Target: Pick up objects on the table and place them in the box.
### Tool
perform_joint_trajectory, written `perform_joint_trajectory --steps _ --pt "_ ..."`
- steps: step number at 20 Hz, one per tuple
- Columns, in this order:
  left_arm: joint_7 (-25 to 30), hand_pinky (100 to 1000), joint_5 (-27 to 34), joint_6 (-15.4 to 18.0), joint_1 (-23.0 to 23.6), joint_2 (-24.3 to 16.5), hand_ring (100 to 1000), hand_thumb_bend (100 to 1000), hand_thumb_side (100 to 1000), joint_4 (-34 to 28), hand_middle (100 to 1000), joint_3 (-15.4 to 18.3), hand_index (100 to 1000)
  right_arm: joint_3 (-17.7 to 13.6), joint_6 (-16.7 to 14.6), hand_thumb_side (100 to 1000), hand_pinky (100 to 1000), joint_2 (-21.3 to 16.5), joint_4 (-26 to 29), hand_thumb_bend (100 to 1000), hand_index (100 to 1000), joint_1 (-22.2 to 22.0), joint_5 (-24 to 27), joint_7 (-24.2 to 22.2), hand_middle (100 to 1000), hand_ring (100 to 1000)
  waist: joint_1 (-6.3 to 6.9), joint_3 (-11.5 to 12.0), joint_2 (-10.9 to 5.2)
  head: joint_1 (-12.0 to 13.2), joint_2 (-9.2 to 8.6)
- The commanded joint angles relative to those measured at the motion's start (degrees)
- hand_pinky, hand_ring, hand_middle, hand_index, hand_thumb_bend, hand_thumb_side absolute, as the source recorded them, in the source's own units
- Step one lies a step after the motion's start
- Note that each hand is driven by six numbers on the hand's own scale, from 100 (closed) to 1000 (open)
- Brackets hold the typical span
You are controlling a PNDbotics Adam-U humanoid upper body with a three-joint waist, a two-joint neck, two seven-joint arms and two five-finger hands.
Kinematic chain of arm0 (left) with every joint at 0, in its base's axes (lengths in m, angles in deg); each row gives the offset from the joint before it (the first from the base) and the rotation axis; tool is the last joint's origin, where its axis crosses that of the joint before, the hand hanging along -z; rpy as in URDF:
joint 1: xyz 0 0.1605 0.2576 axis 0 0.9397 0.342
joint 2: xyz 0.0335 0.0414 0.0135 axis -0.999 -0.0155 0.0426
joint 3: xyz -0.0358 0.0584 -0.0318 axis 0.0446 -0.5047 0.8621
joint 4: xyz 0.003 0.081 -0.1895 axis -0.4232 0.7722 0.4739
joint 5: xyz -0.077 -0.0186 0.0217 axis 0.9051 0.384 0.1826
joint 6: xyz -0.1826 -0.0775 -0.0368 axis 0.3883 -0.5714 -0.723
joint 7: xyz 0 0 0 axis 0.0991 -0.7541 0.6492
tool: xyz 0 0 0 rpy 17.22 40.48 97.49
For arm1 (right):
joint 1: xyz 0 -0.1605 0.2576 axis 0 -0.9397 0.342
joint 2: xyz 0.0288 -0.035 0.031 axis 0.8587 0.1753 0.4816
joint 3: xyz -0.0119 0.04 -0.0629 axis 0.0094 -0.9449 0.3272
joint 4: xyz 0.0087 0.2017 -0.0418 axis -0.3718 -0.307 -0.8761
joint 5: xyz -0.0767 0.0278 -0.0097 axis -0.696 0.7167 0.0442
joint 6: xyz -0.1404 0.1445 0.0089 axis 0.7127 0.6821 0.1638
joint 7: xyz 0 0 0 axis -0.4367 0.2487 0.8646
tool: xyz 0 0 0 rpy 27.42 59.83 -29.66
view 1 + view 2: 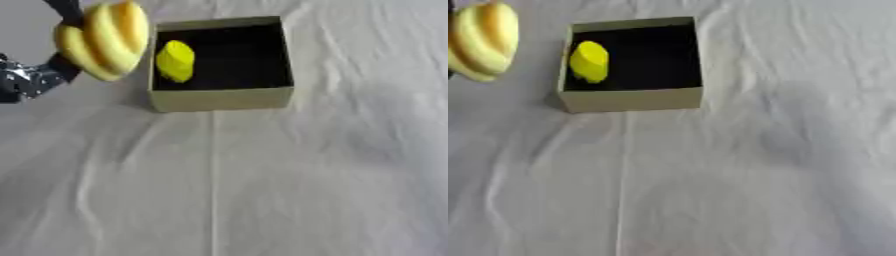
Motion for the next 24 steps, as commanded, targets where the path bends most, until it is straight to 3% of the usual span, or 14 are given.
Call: perform_joint_trajectory --steps 1,6,13,20,24 --pt "2.0 648 1.9 -2.1 -3.9 2.9 587 100 100 0.8 512 -0.4 534 -0.3 -0.2 578 914 -1.9 0.9 100 721 0.5 0.6 -0.1 417 768 -0.14 -0.3 -1.65 0.6 -0.69" --pt "5.4 658 0.1 -0.1 -10.6 11.6 593 100 100 12.0 521 -3.8 543 0.1 -1.0 575 913 -2.3 0.9 100 722 1.4 1.4 -0.6 419 768 -0.61 -1.4 -1.89 1.6 -0.68" --pt "2.5 663 -12.1 7.7 -14.4 20.5 600 100 100 33.9 532 -4.5 552 0.9 -1.7 577 913 -1.9 0.9 100 721 2.7 2.4 -2.0 419 768 -0.76 -3.2 -1.79 2.7 -0.64" --pt "-1.4 687 -18.7 11.9 -14.8 24.6 624 100 100 45.2 560 -2.5 584 1.1 -0.9 583 915 -0.8 0.9 100 719 3.2 3.0 -2.8 415 768 -0.64 -4.1 -1.46 3.1 -0.73" --pt "-2.2 733 -20.8 13.4 -14.6 25.4 689 100 100 47.8 625 -2.1 672 1.0 -0.7 583 914 -0.6 0.9 100 720 3.3 3.2 -2.9 416 768 -0.61 -4.3 -1.41 3.1 -0.84"
